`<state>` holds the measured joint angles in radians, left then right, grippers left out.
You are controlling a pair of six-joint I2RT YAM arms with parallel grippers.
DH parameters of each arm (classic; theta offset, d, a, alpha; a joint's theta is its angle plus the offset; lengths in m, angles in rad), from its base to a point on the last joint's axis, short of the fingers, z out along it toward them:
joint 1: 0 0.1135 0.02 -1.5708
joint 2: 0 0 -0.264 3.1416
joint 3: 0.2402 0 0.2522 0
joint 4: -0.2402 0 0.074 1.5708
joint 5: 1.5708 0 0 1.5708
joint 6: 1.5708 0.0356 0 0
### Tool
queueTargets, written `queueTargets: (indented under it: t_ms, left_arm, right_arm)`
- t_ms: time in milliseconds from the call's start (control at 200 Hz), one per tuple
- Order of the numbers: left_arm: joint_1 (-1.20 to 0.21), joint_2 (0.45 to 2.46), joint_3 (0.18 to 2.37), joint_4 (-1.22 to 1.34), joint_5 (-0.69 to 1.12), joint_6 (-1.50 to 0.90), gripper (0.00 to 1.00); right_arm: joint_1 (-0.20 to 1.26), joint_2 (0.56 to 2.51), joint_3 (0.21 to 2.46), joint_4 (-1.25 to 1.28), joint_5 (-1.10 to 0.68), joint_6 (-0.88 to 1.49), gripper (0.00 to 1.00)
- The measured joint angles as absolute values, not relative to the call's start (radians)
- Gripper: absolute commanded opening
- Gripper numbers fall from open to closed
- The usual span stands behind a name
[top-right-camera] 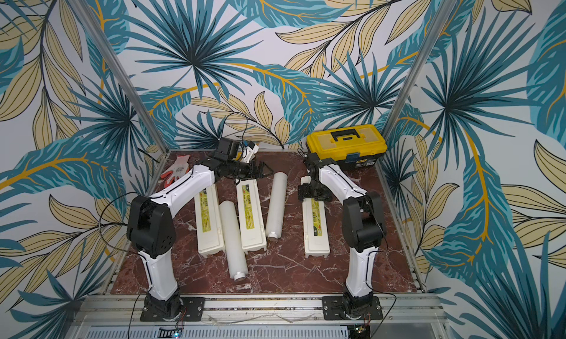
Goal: Put plastic wrap rolls into dispensers
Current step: Close the lid on the plastic wrap cutting box.
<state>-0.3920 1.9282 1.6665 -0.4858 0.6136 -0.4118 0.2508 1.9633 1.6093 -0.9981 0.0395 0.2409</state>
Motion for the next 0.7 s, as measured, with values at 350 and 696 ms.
queueTargets:
  t_ms: [350, 696]
  left_arm:
    - [-0.393, 1.928, 1.656, -0.487, 0.612, -0.412, 1.00]
    - [-0.397, 1.928, 1.656, -0.487, 0.609, -0.413, 1.00]
  right_arm:
    - [0.249, 1.958, 1.598, -0.951, 0.076, 0.183, 0.91]
    - [0.247, 1.958, 1.621, -0.954, 0.074, 0.146, 0.87]
